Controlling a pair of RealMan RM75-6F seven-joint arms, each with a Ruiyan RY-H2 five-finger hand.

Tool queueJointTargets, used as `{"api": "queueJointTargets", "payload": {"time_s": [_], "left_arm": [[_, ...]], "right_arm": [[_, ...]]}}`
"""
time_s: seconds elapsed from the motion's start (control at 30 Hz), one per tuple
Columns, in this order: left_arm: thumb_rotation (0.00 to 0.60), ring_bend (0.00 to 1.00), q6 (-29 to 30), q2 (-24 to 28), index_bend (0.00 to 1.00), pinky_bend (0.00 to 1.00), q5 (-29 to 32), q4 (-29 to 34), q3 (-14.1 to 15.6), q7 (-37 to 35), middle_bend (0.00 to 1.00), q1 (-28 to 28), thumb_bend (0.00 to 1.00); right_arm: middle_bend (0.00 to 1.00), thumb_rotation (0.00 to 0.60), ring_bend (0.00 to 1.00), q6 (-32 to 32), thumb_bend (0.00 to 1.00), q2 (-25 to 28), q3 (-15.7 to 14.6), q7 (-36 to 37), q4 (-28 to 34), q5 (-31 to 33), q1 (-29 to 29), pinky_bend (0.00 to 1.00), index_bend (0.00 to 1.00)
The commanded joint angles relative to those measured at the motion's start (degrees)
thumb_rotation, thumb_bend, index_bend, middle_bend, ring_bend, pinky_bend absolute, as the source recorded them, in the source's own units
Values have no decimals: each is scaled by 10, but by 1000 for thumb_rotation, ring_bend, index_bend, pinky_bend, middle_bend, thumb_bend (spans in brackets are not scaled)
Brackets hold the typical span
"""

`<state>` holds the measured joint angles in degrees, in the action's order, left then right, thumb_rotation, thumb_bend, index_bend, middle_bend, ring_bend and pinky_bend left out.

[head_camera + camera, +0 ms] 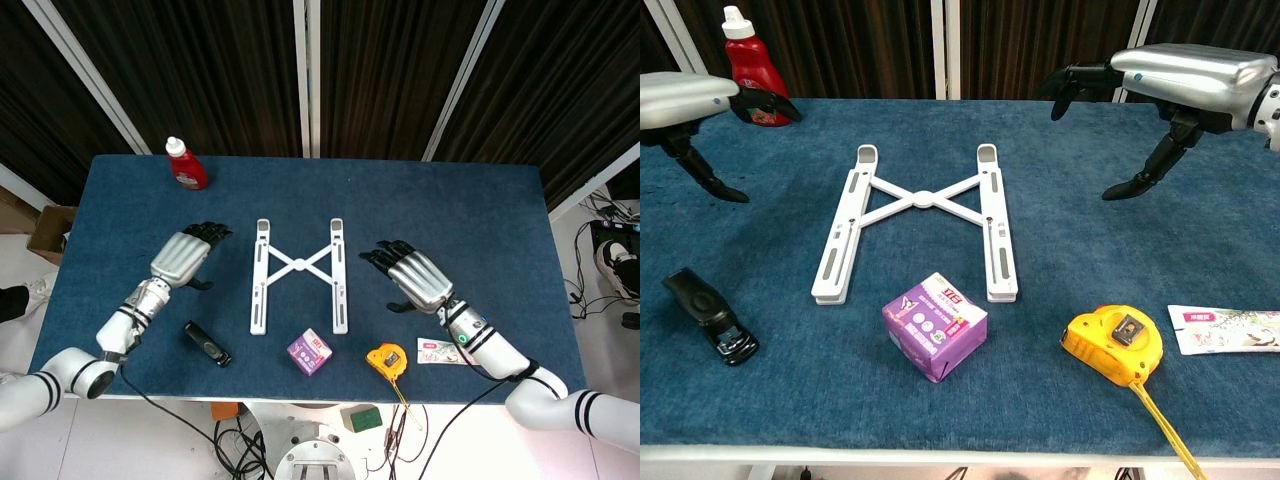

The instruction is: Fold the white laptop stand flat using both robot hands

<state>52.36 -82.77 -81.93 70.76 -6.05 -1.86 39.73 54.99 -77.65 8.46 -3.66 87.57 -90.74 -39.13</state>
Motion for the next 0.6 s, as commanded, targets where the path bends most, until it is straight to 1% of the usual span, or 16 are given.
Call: {"api": "queueJointTargets", "payload": {"time_s": [0.03, 0.1, 0.2, 0.27, 0.47, 0.6], "left_arm": [[600, 66, -47, -62, 90, 172, 13, -68, -11, 24, 56, 42, 33], [600, 52, -60, -88, 73, 162, 19, -97, -15, 28, 38, 55, 25], [600, 44, -76, -130, 62, 155, 28, -148, -21, 24, 25, 73, 21], [600, 44, -80, -148, 62, 154, 29, -171, -23, 13, 25, 81, 21], [600, 44, -81, -173, 62, 151, 19, -211, -20, -15, 25, 94, 13], [600, 44, -85, -184, 62, 151, 17, -231, -17, -27, 25, 100, 10]], "right_arm": [[392, 600, 243, 43, 0, -51, -22, -128, -32, -52, -6, 400, 309], [443, 600, 295, 50, 0, -70, -28, -138, -46, -56, -4, 467, 359], [501, 600, 349, 63, 0, -102, -36, -139, -75, -60, -2, 514, 405], [535, 600, 386, 75, 0, -119, -41, -136, -101, -66, 0, 547, 434], [614, 600, 486, 100, 0, -166, -53, -114, -180, -73, 6, 635, 510], [622, 600, 503, 112, 0, -208, -60, -102, -237, -81, 3, 650, 515]]}}
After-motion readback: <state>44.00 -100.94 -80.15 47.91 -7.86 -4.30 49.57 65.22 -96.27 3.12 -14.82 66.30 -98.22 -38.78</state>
